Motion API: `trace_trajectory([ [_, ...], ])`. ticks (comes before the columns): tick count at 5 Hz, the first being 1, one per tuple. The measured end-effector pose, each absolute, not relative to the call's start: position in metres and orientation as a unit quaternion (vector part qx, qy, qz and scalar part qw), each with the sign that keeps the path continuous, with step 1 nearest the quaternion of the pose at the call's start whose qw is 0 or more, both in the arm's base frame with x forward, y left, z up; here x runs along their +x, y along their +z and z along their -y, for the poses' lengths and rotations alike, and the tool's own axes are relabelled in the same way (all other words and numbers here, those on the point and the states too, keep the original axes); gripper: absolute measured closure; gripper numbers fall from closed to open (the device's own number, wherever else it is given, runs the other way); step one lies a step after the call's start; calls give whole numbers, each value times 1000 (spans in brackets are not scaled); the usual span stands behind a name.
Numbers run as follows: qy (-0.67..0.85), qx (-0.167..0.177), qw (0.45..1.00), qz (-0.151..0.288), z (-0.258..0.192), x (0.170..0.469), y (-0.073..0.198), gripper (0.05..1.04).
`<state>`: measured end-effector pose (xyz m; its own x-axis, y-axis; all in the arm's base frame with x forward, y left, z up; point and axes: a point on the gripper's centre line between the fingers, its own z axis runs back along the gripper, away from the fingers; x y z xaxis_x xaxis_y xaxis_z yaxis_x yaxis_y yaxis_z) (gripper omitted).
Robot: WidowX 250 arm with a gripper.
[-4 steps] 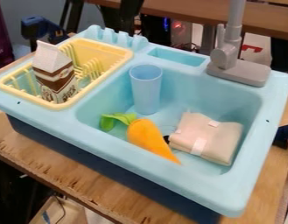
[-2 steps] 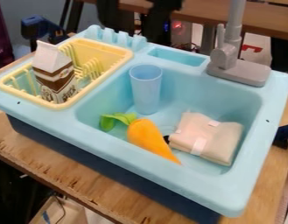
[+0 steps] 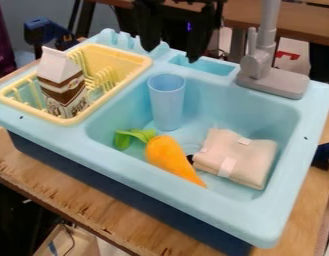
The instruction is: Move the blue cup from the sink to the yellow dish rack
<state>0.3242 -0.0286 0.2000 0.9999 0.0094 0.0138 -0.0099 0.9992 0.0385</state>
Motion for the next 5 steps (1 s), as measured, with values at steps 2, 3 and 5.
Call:
trace_trajectory([
  [2, 8, 6, 1000, -23, 21, 337, 170, 80],
  [3, 14, 6, 999, -33, 22, 339, 160, 80],
  [5, 7, 7, 1000, -13, 27, 350, 148, 80],
])
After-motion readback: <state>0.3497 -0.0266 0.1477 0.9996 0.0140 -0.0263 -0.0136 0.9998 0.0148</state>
